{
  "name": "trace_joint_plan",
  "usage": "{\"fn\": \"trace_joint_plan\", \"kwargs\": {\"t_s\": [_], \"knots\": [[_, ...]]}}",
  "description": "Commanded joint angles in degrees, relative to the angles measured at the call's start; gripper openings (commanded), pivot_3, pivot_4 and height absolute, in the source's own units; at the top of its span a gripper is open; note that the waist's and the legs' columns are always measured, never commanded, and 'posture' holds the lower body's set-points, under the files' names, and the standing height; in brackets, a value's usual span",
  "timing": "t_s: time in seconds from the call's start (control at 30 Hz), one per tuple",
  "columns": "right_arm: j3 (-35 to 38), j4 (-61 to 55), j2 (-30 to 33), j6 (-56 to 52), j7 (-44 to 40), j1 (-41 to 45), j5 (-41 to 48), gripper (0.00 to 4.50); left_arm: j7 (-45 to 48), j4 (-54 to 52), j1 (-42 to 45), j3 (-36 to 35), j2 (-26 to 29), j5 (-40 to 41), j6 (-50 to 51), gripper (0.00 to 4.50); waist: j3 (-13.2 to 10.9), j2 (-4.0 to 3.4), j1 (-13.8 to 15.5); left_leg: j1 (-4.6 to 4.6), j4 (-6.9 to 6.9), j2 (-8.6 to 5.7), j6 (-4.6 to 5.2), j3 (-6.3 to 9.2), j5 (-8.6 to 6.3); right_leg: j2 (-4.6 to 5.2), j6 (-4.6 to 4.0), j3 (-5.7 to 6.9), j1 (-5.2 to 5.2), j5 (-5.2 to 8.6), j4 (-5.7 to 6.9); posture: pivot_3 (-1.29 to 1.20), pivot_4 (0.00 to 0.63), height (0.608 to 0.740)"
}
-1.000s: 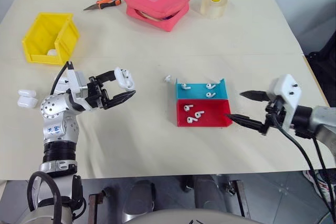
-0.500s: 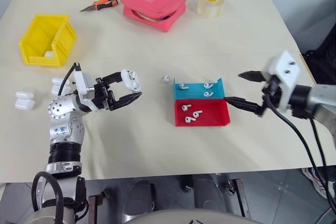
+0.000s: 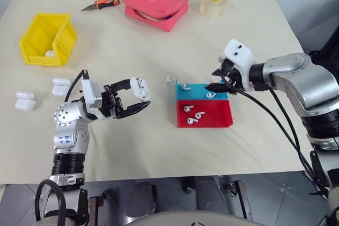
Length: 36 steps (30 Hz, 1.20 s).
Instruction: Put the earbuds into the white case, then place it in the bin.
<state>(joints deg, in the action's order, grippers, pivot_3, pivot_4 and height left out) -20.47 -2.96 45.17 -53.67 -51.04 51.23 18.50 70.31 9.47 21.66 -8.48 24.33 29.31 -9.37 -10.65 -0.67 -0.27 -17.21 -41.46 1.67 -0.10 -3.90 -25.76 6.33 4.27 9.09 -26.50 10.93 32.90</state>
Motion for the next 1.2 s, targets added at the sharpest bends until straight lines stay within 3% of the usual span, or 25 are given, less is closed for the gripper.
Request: {"fn": "trace_joint_plan", "kwargs": {"t_s": [0.03, 0.47, 0.8, 0.87, 1.2], "knots": [[-1.11, 0.96, -2.53, -0.54, -1.26, 3.09, -1.32, 3.02, -0.71, -2.70, -0.81, -0.33, -0.17, 1.39, -0.12, 2.78, 0.00, 0.00, -0.07, 0.00, 0.00, 0.00, 0.00, -0.01, 0.00, 0.00, 0.00, 0.00, 0.00, 0.00, 0.00, 0.00, 0.150, 0.740], [-4.18, 14.76, -16.82, 2.41, 0.19, 8.88, -7.68, 3.02, -0.61, -2.24, -1.51, -1.20, 1.23, 1.82, -0.05, 2.78, 0.00, -0.01, -0.31, -0.02, -0.01, 0.00, -0.01, 0.01, 0.01, 0.00, 0.00, 0.04, -0.01, 0.00, 0.01, 0.00, 0.150, 0.740], [-4.46, 19.37, -19.50, 6.74, -1.14, 8.35, -11.31, 3.02, -1.07, -4.48, -3.24, -1.66, 2.22, 2.20, 0.77, 2.78, -0.01, -0.03, -1.68, -0.02, 0.02, 0.02, -0.03, 0.01, 0.02, -0.01, -0.01, 0.06, -0.03, 0.01, 0.02, 0.00, 0.150, 0.740], [-4.13, 19.48, -19.85, 7.47, -1.51, 8.19, -11.43, 2.65, -1.12, -4.80, -3.46, -1.77, 2.34, 2.23, 0.93, 2.78, -0.01, -0.03, -1.68, -0.01, 0.02, 0.02, -0.03, 0.01, 0.02, -0.01, -0.01, 0.05, -0.04, 0.01, 0.03, 0.00, 0.150, 0.740], [-4.52, 21.37, -21.09, 9.36, -2.52, 8.08, -12.84, 2.65, -1.62, -6.00, -4.28, -2.00, 2.70, 2.24, 1.32, 2.78, -0.02, -0.04, -1.60, -0.02, 0.02, 0.02, -0.03, 0.01, 0.02, -0.01, -0.01, 0.05, -0.04, 0.01, 0.02, 0.00, 0.150, 0.740]]}}
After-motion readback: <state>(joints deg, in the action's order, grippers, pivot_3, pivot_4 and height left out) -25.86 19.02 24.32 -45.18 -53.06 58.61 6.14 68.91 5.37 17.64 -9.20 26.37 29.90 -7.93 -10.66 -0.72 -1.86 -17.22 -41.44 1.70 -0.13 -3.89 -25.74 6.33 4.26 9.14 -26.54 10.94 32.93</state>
